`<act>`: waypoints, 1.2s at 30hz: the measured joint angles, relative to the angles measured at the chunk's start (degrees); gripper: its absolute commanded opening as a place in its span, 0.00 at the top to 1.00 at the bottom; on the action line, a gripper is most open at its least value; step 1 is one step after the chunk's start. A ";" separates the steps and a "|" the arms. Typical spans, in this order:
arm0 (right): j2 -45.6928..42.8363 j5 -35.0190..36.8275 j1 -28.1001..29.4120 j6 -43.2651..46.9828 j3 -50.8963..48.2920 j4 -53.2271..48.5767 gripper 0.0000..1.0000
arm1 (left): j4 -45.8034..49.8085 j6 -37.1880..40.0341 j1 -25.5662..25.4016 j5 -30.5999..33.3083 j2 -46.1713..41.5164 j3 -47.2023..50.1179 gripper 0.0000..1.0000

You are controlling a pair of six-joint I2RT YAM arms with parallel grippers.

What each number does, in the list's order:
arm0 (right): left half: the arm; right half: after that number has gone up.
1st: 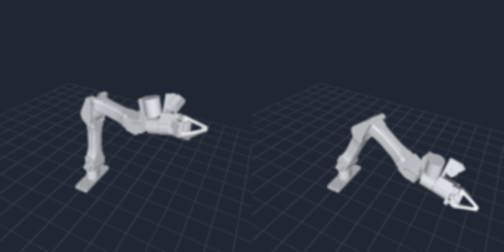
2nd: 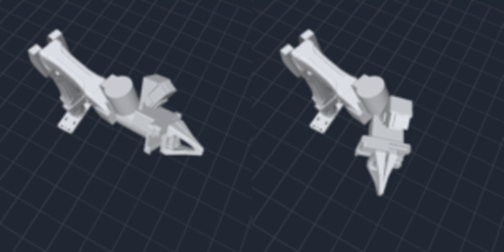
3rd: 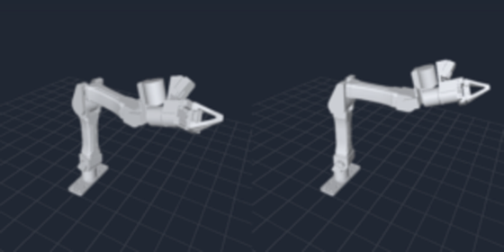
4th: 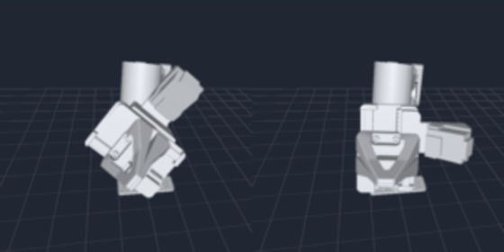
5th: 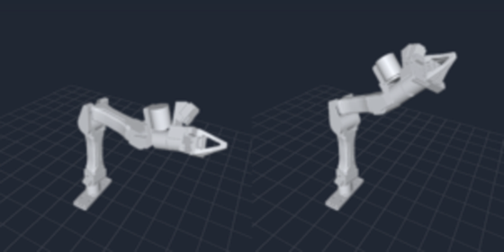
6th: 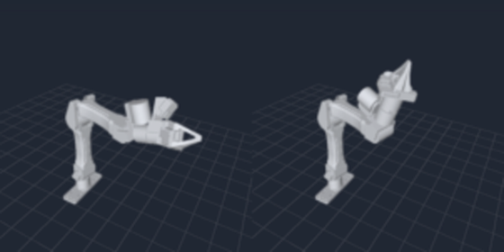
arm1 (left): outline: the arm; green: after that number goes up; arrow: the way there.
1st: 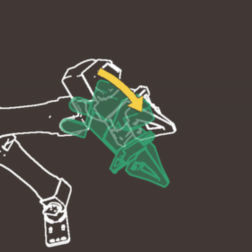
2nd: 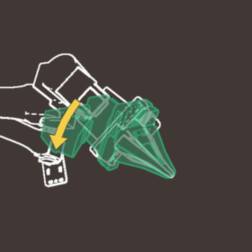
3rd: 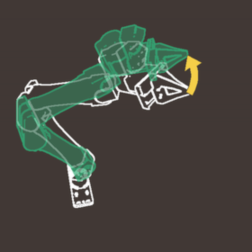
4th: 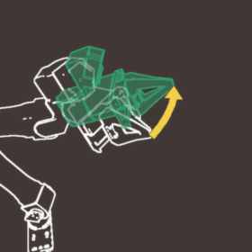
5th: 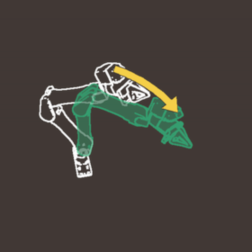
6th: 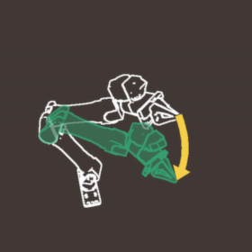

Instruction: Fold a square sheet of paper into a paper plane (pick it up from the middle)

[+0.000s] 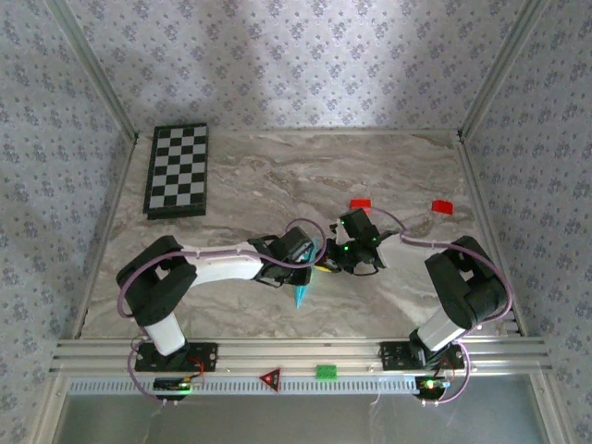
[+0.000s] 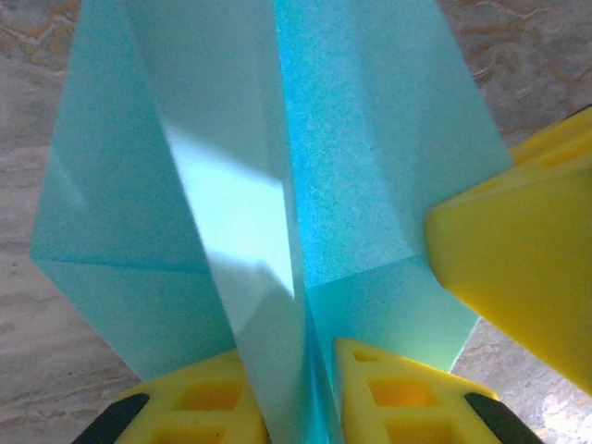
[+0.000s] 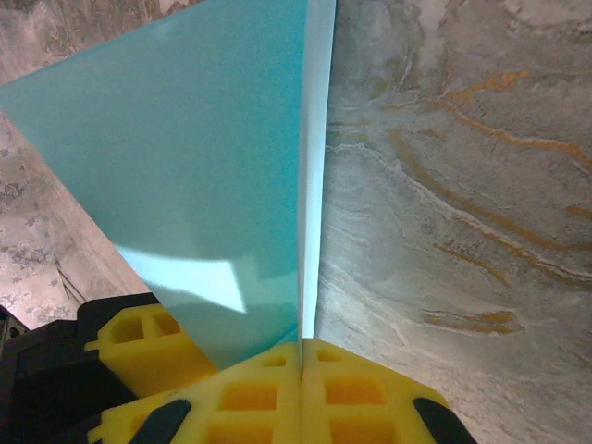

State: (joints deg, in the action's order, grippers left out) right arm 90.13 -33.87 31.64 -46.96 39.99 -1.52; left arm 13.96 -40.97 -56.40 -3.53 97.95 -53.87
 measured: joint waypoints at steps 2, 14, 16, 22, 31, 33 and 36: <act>0.00 0.00 0.00 0.00 0.00 -0.02 0.96 | 0.39 -0.02 -0.11 0.15 0.26 -0.17 0.81; -0.04 -0.02 -0.39 0.02 -0.44 0.00 0.90 | 2.54 -0.02 -1.16 0.39 1.70 -2.05 0.90; -0.28 -0.04 -0.55 0.04 -0.74 -0.02 0.81 | 3.50 -0.24 -1.16 1.11 1.73 -2.36 0.91; -6.29 0.70 -3.04 1.73 -1.33 -2.27 0.68 | 9.16 -3.15 -1.16 6.75 1.73 -4.15 0.92; -17.35 2.19 -14.88 2.36 -9.14 -4.74 0.64 | 17.99 -8.44 -1.07 14.91 3.93 -9.11 0.89; -18.32 2.16 -16.02 2.36 -10.62 -5.44 0.64 | 18.56 -8.85 -0.98 15.23 4.68 -9.14 0.88; -19.12 2.12 -16.13 2.36 -11.13 -5.81 0.64 | 18.97 -9.38 -0.98 15.58 4.94 -9.11 0.86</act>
State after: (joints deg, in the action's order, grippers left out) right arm 71.00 -31.75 15.51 -44.60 28.86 -7.33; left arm 32.93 -50.35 -57.39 12.05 102.89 -62.98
